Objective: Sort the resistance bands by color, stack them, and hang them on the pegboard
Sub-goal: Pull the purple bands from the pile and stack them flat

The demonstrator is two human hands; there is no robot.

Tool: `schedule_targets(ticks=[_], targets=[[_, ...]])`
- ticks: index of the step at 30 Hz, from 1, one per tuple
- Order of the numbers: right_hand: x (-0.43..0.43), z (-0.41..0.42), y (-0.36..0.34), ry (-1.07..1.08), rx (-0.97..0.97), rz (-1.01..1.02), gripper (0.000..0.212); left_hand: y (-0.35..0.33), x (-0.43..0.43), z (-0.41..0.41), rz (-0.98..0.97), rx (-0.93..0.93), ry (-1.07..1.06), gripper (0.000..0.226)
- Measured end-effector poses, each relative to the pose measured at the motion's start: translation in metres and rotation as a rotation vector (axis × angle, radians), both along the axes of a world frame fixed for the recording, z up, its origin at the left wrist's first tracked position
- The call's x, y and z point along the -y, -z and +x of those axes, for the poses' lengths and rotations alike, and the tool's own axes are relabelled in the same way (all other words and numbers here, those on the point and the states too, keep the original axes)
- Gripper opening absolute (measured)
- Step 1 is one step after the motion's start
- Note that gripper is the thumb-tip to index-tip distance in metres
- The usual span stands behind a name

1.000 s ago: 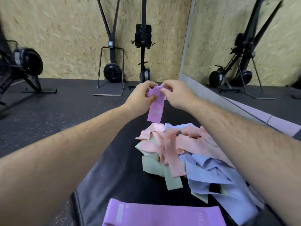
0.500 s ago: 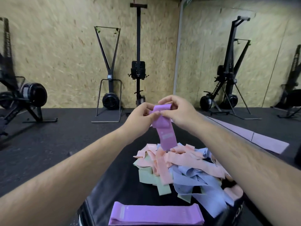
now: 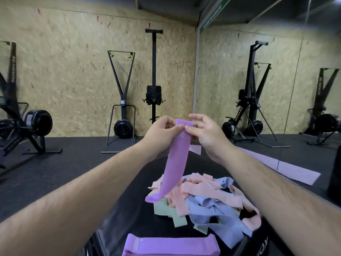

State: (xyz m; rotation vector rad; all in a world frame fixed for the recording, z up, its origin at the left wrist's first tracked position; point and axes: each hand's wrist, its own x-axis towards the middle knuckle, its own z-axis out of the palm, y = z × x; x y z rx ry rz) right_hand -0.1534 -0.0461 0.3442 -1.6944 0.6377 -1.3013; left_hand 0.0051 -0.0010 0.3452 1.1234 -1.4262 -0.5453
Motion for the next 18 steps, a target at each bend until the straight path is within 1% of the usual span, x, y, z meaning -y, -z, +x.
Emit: schedule_targets(ticks=[4, 6, 8, 10, 13, 16, 18], targets=[[-0.002, -0.004, -0.002, -0.026, -0.011, -0.018, 0.028, -0.008, -0.008, -0.006, -0.016, 0.046, 0.004, 0.021], [-0.003, -0.005, 0.001, -0.065, 0.057, 0.045, 0.027, -0.011, -0.01, -0.008, -0.034, 0.079, -0.019, 0.02], [-0.003, -0.004, 0.009, -0.127, 0.083, 0.131, 0.033, -0.012, -0.009, -0.007, -0.043, 0.118, -0.044, 0.02], [-0.001, -0.002, 0.024, -0.139, 0.021, 0.184, 0.032, -0.011, -0.007, -0.005, -0.038, 0.177, -0.076, 0.022], [-0.003, 0.0, 0.039, -0.119, -0.044, 0.179, 0.018, -0.007, -0.008, -0.003, 0.01, 0.3, -0.113, 0.023], [-0.005, 0.0, 0.047, -0.132, -0.058, 0.17, 0.015, 0.001, -0.01, 0.001, 0.066, 0.406, -0.109, 0.026], [-0.006, 0.001, 0.057, -0.133, -0.143, 0.153, 0.017, 0.009, -0.012, 0.005, 0.065, 0.477, -0.135, 0.023]])
